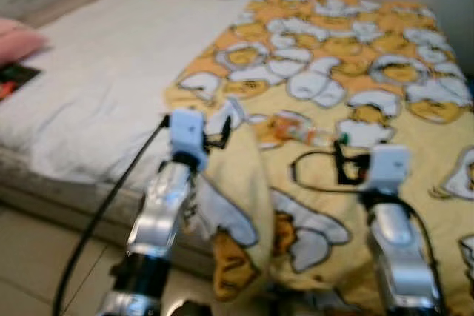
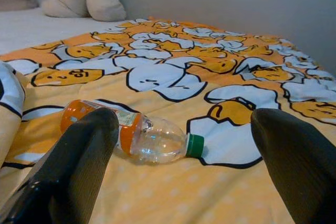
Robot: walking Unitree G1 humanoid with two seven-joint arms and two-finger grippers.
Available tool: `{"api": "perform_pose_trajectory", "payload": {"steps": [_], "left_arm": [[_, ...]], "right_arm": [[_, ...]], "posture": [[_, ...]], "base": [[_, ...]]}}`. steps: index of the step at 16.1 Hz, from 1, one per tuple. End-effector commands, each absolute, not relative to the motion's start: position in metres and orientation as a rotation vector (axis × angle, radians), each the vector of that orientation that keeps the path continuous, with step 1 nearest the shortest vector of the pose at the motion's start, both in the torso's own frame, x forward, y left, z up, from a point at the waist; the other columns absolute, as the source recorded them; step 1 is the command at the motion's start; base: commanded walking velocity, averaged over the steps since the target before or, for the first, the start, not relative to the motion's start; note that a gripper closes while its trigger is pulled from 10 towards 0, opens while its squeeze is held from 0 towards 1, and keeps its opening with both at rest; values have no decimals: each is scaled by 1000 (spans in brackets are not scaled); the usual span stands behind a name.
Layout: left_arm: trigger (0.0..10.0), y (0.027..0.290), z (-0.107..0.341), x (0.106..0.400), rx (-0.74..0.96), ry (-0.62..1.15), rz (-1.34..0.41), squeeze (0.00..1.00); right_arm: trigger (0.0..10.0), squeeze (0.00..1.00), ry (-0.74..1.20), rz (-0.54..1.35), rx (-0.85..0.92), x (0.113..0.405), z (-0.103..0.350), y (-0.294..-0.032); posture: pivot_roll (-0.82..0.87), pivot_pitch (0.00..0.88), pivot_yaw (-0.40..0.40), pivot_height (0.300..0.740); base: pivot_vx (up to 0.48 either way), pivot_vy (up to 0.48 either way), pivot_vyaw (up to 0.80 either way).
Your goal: Clean up the room
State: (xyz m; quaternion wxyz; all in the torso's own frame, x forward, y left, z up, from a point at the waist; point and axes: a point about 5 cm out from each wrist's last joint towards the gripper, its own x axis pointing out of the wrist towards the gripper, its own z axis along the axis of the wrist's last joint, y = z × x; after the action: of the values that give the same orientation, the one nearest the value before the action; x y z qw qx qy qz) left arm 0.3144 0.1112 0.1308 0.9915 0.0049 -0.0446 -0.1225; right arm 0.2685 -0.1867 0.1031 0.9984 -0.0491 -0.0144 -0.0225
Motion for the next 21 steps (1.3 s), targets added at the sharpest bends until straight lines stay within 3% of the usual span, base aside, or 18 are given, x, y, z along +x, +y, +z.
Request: {"api": "perform_pose_trajectory", "payload": {"steps": [1,4,10,15,21], "left_arm": [[10000,107,140,315,-9,-128,-263,0],[10000,105,143,315,-8,-148,-272,0],[10000,97,177,302,69,-317,-359,0],[10000,102,196,297,113,-326,-440,0],[10000,97,202,291,119,-298,-456,0]], "right_arm": [[10000,16,-39,-53,-100,273,106,-190],[10000,20,-58,-81,-52,289,115,-193],[10000,20,-109,-60,30,357,158,-181],[10000,27,-84,-37,23,394,183,-161],[10000,51,47,-231,30,408,190,-181]], "posture": [[-196,0,48,697],[-191,0,53,697],[-140,0,55,697],[-50,48,45,697],[-65,75,44,697]], "base": [[480,0,0],[480,0,0],[480,0,0],[0,0,0],[0,0,0]]}}
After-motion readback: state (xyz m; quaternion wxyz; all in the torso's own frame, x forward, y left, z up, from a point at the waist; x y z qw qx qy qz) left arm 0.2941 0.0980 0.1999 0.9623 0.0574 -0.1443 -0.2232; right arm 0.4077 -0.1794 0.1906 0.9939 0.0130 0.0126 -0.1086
